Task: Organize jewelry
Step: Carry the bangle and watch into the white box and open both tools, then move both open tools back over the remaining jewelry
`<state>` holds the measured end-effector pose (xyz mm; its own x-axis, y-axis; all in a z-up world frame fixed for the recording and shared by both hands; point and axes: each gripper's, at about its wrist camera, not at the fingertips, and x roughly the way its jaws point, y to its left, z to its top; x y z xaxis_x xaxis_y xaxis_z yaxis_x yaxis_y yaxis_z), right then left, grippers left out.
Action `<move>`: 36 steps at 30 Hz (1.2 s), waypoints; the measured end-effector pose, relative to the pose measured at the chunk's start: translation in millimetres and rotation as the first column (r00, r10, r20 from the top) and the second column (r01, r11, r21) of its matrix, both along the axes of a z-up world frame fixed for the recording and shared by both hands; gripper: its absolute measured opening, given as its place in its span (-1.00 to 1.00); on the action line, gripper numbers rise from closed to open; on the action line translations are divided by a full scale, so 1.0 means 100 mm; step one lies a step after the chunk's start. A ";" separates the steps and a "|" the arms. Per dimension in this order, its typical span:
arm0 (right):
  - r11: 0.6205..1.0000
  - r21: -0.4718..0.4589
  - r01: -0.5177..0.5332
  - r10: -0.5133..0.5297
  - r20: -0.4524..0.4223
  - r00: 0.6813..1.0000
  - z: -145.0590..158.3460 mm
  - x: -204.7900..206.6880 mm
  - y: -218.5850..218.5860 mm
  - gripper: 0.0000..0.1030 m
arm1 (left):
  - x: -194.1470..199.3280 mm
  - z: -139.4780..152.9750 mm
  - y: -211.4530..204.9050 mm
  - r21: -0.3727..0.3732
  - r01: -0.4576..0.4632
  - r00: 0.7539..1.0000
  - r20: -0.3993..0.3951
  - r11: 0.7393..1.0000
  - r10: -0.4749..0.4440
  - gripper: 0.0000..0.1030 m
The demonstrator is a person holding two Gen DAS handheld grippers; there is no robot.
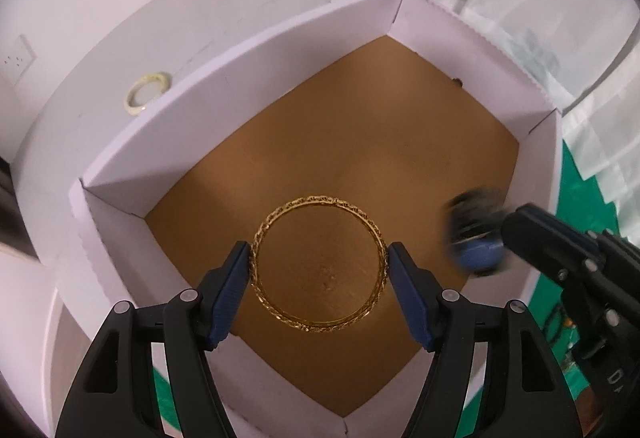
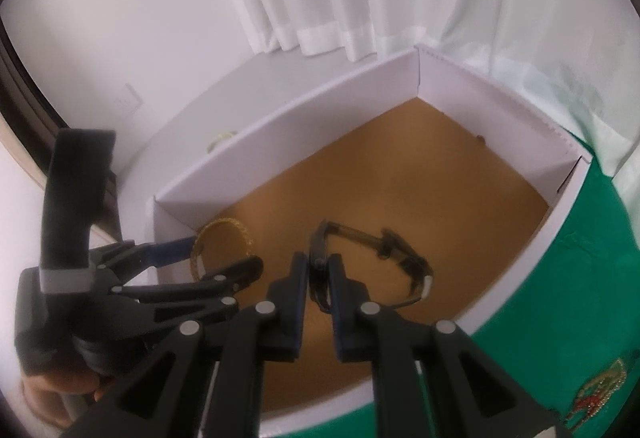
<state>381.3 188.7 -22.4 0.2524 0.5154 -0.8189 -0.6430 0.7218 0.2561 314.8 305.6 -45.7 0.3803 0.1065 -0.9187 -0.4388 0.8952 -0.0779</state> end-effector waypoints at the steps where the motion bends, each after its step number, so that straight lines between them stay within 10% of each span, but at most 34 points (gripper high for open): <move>1: 1.000 0.007 0.008 -0.008 -0.004 1.000 -0.03 0.02 0.00 -0.73 | 0.01 -0.02 0.01 0.000 0.000 1.000 0.000 1.000 0.000 0.51; 15: 0.993 0.061 0.098 -0.104 0.122 0.987 0.52 -0.31 -0.80 0.18 | -0.57 0.56 -0.59 0.212 0.068 0.968 0.222 0.975 -0.116 0.92; 26: 0.967 0.013 0.255 -0.252 0.217 0.943 0.87 -0.89 -2.42 0.18 | -1.01 0.48 -1.88 0.117 0.377 0.881 0.262 0.919 -0.394 0.97; 36: 0.911 -0.014 0.412 -0.402 0.193 0.895 0.61 -1.38 -3.59 0.18 | -1.29 0.03 -2.58 0.134 0.497 0.826 0.231 0.857 -0.515 0.97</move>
